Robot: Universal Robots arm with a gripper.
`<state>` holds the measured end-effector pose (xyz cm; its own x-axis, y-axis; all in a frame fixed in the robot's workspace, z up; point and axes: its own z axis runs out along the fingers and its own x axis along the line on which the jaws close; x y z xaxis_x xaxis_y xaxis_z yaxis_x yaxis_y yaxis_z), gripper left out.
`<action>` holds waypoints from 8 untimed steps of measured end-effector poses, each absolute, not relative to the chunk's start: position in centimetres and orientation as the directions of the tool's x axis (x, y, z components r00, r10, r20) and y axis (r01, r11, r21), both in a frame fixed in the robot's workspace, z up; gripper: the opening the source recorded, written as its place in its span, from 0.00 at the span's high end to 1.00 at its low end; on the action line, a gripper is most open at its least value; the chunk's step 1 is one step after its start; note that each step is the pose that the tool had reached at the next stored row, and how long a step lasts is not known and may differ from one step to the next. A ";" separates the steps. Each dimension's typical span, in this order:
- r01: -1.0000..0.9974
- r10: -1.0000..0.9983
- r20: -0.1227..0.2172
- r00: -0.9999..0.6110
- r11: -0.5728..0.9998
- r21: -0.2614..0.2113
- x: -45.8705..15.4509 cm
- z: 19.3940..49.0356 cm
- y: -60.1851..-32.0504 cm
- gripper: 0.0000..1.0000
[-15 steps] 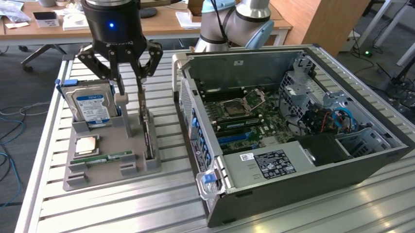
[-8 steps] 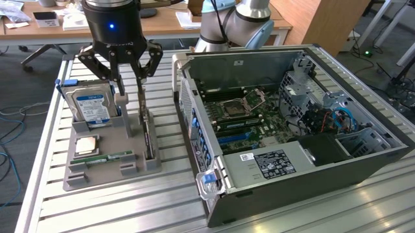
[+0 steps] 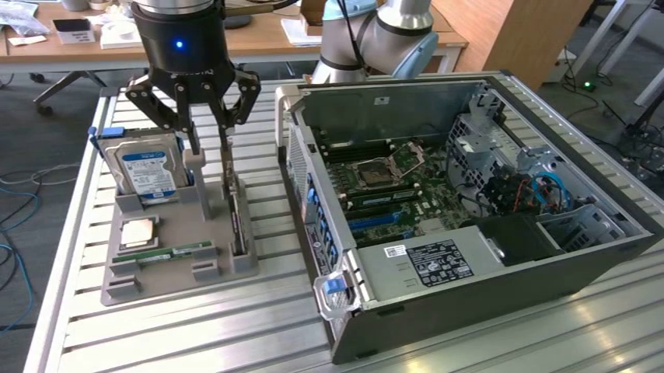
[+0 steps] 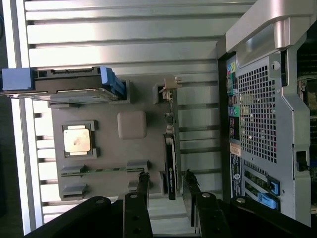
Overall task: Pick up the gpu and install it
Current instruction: 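Pick up the gpu and move the gpu toward the slot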
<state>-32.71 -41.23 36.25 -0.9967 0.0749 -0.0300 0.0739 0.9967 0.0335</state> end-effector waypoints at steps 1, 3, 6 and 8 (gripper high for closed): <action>0.074 0.075 -0.030 -0.997 0.997 0.034 -32.7 36.2 -41.2 0.58; 0.074 0.075 -0.030 -0.997 0.997 0.034 -32.7 36.2 -41.2 0.58; 0.074 0.075 -0.030 -0.997 0.997 0.034 -32.7 36.2 -41.2 0.58; 0.074 0.075 -0.030 -0.997 0.997 0.034 -32.7 36.1 -41.2 0.58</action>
